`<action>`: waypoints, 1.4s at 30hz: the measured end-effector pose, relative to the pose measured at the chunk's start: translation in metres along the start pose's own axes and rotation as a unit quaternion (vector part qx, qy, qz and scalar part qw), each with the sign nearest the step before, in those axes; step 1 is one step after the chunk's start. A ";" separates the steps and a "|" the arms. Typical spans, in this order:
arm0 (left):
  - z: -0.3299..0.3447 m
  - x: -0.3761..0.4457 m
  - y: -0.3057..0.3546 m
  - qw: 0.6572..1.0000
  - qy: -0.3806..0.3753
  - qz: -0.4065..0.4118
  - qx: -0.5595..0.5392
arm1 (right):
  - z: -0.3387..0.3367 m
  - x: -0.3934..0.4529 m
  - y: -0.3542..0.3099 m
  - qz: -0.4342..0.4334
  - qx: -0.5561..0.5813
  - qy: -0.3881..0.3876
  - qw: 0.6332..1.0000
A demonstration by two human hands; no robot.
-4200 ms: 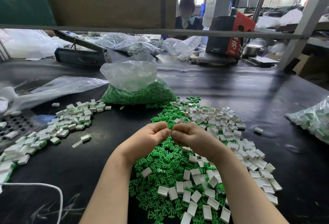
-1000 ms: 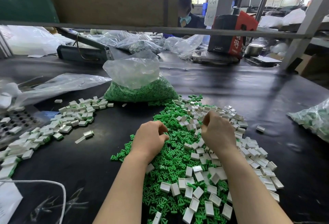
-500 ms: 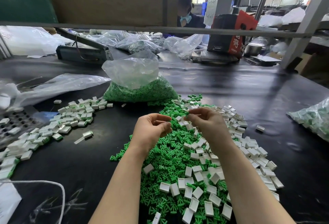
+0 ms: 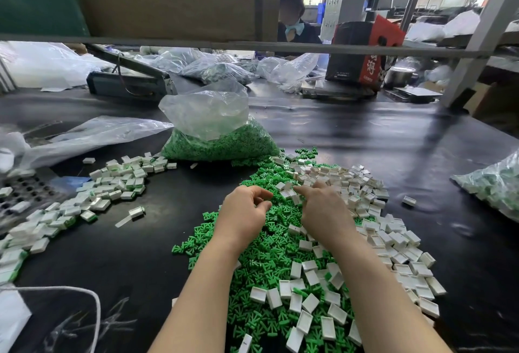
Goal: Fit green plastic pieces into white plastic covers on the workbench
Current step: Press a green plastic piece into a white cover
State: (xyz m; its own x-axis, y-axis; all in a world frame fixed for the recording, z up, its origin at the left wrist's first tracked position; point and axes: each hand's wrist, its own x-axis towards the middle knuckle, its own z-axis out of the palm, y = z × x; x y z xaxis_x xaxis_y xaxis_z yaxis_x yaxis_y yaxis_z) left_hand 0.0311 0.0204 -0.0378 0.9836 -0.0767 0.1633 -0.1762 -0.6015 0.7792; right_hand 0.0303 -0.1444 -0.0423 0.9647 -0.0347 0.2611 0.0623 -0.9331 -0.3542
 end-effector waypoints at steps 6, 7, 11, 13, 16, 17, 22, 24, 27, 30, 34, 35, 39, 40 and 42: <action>0.003 -0.002 0.003 0.998 -0.031 0.011 0.044 | 0.002 -0.001 -0.004 -0.025 -0.004 0.003 1.000; 0.003 -0.002 0.003 0.998 -0.031 0.011 0.046 | 0.001 -0.001 -0.005 -0.022 0.000 -0.004 1.000; 0.004 -0.002 0.003 0.998 -0.033 0.013 0.056 | -0.004 0.002 -0.005 0.008 0.137 -0.034 0.990; 0.006 -0.001 0.003 0.997 -0.035 0.018 0.065 | -0.009 0.003 -0.001 0.028 0.169 -0.019 0.985; 0.011 0.001 0.003 0.992 -0.051 0.034 0.107 | -0.012 0.002 0.004 0.053 0.088 -0.002 0.995; 0.013 0.001 0.003 0.990 -0.061 0.038 0.122 | -0.012 0.001 0.004 0.051 0.062 -0.004 0.997; 0.023 0.002 0.004 0.979 -0.089 0.050 0.175 | -0.006 0.001 -0.006 0.020 0.053 -0.054 0.997; 0.023 0.002 0.004 0.979 -0.078 0.052 0.183 | -0.006 0.001 -0.010 0.022 0.072 -0.068 0.995; 0.021 0.002 0.003 0.986 -0.051 0.042 0.156 | -0.005 0.001 -0.011 0.023 0.114 -0.085 0.990; 0.022 0.001 0.004 0.990 -0.025 0.038 0.134 | -0.007 0.001 -0.011 0.019 0.172 -0.101 0.980; 0.024 0.000 0.005 0.993 0.007 0.028 0.113 | -0.009 0.001 -0.012 0.005 0.210 -0.144 0.967; 0.024 0.000 0.005 0.994 0.012 0.022 0.102 | -0.008 0.001 -0.012 -0.004 0.207 -0.149 0.967; 0.021 0.000 0.006 0.998 0.041 0.008 0.041 | -0.009 0.001 -0.013 0.002 0.274 -0.153 0.950; 0.020 0.000 0.007 0.999 0.048 0.007 0.023 | -0.011 0.001 -0.013 0.008 0.303 -0.150 0.941; 0.016 0.002 0.007 0.998 0.063 0.000 -0.020 | -0.013 0.000 -0.014 0.016 0.356 -0.122 0.927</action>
State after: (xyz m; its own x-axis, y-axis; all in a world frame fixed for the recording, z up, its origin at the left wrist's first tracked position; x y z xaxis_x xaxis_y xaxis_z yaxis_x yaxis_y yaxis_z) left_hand 0.0324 0.0036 -0.0414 0.9714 0.0259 0.2361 -0.1797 -0.5697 0.8019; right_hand 0.0265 -0.1361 -0.0255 0.9928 0.1036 0.0604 0.1015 -0.4581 -0.8831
